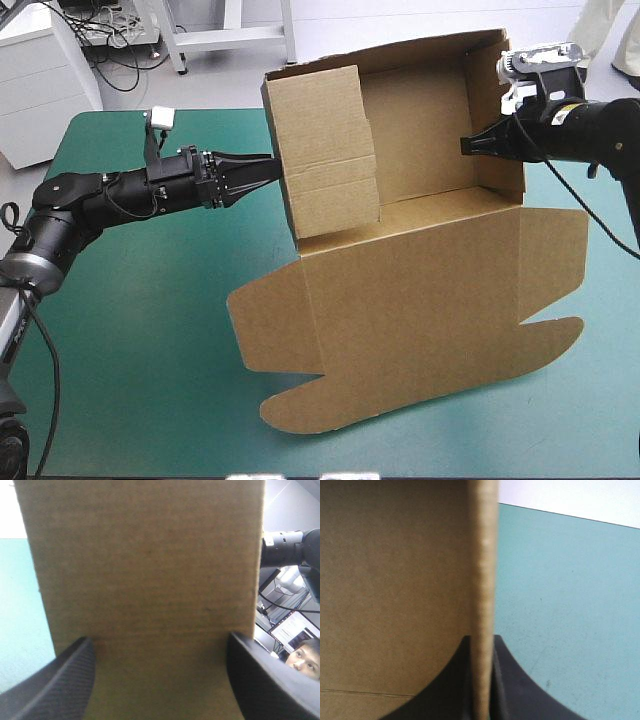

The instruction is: Fold the box

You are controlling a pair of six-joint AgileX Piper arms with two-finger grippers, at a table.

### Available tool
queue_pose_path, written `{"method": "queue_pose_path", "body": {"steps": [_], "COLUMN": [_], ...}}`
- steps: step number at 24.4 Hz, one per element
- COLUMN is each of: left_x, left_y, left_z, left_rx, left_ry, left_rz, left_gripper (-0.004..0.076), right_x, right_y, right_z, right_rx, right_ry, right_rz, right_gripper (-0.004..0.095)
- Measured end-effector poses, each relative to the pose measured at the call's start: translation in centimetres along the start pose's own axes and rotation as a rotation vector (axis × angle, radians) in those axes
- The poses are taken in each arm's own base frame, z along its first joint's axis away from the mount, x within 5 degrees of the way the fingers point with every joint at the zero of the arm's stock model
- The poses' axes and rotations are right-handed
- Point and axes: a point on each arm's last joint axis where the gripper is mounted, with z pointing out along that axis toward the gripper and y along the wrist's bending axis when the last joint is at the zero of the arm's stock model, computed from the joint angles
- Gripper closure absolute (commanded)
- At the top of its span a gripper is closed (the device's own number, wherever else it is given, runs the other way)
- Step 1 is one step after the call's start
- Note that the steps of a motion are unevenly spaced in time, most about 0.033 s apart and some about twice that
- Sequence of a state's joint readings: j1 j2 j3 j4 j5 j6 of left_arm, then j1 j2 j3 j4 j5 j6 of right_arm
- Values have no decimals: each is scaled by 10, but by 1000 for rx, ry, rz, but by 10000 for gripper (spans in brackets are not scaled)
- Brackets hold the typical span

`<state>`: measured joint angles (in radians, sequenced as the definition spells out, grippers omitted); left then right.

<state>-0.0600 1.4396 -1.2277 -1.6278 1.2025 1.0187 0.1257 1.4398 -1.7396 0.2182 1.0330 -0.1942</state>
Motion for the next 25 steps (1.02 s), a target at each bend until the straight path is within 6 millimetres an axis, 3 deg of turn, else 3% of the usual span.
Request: {"method": "queue_pose_path", "body": {"steps": [7,15,25], "left_x": [-11,-30,-41], "left_y": [-7,-22,-54], "left_z": [0,-4,26], "left_rx": [-20,-219,-547], "left_ry": [4,171,241], "left_rz": [74,142,255], "left_gripper": [196,197,201], "right_x": [-3,-5,-5], "right_y": [20,30,30], "right_z": [11,20,24], "right_rx": [51,40,43], "right_ry": [-15,-24,-24], "right_rz": [1,33,64], "right_gripper": [927,925,925]}}
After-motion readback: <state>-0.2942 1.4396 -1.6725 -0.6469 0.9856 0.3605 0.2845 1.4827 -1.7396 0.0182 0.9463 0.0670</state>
